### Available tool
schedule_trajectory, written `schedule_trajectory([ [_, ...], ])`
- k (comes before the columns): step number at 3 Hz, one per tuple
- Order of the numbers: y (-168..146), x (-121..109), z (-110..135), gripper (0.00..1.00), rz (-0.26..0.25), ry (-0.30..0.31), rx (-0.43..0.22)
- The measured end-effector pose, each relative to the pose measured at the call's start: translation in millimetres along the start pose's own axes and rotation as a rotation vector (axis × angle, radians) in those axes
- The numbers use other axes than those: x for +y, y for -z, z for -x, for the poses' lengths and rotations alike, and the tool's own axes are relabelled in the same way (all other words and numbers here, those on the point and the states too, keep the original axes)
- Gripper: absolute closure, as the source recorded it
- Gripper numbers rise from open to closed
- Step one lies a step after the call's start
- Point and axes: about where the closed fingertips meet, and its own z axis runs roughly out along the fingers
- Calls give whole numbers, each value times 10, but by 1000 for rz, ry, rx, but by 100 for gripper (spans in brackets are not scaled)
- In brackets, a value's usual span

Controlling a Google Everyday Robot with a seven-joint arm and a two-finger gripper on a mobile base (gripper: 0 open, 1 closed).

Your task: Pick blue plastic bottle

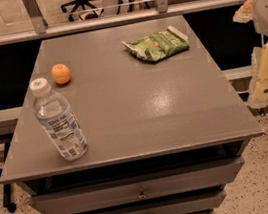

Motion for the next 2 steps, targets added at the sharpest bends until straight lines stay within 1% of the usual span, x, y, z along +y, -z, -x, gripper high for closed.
schedule_trajectory([
  [1,0,0,0,0,0,0,0],
  [2,-149,174,180,0,40,21,-77],
])
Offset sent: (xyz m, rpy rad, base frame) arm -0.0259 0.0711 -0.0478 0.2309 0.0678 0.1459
